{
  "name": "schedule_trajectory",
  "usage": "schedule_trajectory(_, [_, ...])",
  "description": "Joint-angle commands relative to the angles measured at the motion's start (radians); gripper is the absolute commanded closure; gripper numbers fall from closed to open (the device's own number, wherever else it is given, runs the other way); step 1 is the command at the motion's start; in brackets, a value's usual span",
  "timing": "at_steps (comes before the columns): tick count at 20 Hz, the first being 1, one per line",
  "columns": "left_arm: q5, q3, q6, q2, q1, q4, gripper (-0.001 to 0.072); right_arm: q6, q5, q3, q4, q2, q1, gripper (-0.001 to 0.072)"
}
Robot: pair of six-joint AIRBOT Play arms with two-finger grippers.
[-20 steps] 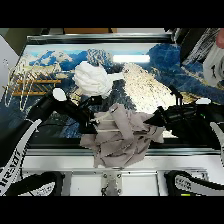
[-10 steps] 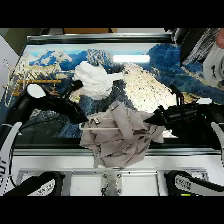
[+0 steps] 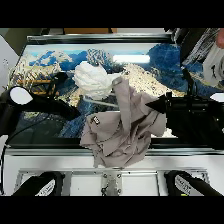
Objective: Fold the clothes and pants, and hang the long-sleeved shirts on hangers.
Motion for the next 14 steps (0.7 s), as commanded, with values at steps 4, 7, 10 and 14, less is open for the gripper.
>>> schedule_trajectory(4, [0.168,-0.247,-0.342,-0.095,-0.290,-0.023,0.0194,0.068,-0.090,0.004,0.033,0.074,0.000,0.0703])
schedule_trajectory(7, [0.306,-0.335,-0.341,-0.117,-0.372,-0.197,0.0194,0.070,-0.091,0.004,0.033,0.077,0.000,0.0703])
schedule_trajectory(10, [0.452,-0.391,-0.365,-0.116,-0.406,-0.207,0.0195,0.070,-0.090,0.004,0.033,0.077,0.000,0.0703])
schedule_trajectory(14, [0.575,-0.419,-0.407,-0.116,-0.385,-0.207,0.0196,0.071,-0.090,0.004,0.033,0.077,0.000,0.0703])
